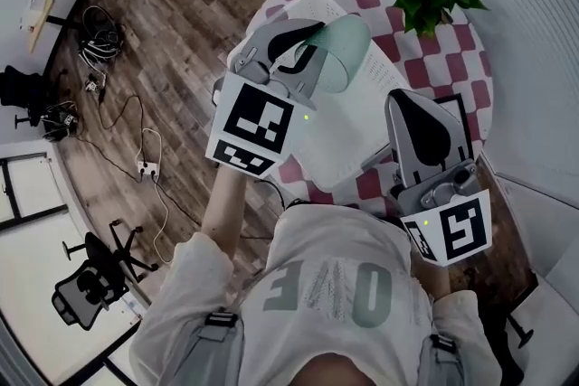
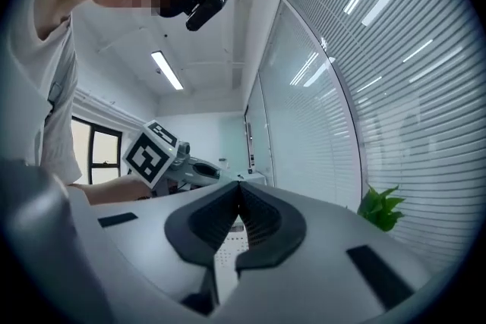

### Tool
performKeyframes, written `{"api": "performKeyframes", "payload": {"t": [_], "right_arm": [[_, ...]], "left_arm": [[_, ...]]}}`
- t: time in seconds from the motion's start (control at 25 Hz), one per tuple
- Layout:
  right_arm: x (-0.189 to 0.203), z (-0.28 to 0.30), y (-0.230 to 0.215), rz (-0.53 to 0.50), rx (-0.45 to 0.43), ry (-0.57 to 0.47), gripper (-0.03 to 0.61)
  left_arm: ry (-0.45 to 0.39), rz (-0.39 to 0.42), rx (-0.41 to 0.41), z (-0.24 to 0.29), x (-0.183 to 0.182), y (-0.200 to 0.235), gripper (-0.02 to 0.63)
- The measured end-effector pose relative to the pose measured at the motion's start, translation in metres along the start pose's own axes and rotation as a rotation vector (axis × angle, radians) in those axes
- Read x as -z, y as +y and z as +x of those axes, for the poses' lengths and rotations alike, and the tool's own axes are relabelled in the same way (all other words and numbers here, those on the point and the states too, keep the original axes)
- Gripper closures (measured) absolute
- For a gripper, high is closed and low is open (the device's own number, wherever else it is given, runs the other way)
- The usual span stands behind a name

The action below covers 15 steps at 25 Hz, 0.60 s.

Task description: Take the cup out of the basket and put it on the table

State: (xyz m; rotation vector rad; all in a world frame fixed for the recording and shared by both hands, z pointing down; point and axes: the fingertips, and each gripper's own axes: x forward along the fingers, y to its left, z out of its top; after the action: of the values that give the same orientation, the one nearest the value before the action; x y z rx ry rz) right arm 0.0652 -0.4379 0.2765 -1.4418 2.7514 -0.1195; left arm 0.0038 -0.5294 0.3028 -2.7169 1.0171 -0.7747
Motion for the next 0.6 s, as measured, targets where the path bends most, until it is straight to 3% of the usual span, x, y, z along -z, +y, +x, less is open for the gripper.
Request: {"api": "performKeyframes", "payload": {"t": [0.12,0.32,0.6], "right_arm": [[-0.025,0.005,0.008,-0.031,-0.019,-0.061,0.569],[-0.057,0.011,0.018,-0.082,-0.026,-0.137,0.569],[-0.070,0.016,0.023,-0.060,0.005,-0.206,0.569]], "left_arm": [[-0.102,-0.036,-0.078,-0.033,-0.019,0.009,0.592],[-0.316,-0.145,-0.288,-0.094,-0.035,0.034,0.592],[-0.700,-0.140,-0.541,-0.165,-0.047,0.049,0.592]]}}
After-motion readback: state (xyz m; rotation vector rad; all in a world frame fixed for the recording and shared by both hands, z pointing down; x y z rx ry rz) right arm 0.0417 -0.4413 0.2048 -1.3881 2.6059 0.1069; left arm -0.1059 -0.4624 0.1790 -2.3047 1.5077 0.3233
